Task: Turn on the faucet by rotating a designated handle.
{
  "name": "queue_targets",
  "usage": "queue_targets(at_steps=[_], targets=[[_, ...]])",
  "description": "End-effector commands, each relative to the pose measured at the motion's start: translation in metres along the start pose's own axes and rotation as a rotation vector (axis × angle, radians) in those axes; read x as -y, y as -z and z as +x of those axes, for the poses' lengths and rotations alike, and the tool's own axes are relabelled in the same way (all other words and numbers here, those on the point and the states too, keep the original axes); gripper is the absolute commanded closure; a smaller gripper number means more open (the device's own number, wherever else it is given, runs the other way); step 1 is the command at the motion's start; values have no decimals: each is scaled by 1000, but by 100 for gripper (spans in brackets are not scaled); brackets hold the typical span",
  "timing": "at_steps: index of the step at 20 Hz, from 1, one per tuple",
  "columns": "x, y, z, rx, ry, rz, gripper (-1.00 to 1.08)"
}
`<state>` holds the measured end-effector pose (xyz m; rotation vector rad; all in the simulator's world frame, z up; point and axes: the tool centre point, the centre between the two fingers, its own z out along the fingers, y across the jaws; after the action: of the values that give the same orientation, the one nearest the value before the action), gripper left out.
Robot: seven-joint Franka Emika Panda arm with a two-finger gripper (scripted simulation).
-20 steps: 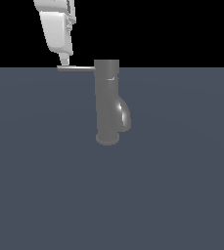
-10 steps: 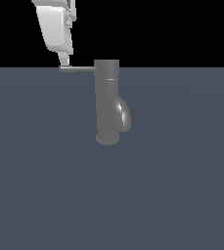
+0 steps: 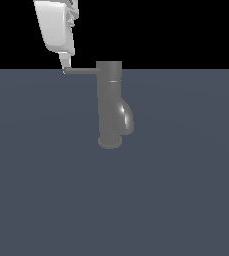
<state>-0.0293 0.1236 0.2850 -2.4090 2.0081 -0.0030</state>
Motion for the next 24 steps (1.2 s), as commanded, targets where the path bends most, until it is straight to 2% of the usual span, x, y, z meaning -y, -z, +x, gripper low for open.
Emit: queue_targets(at_steps=[1,24], targets=[[-7,0,9,-1,-4,-2,108],[-70,1,76,-2,-5,-5,108]])
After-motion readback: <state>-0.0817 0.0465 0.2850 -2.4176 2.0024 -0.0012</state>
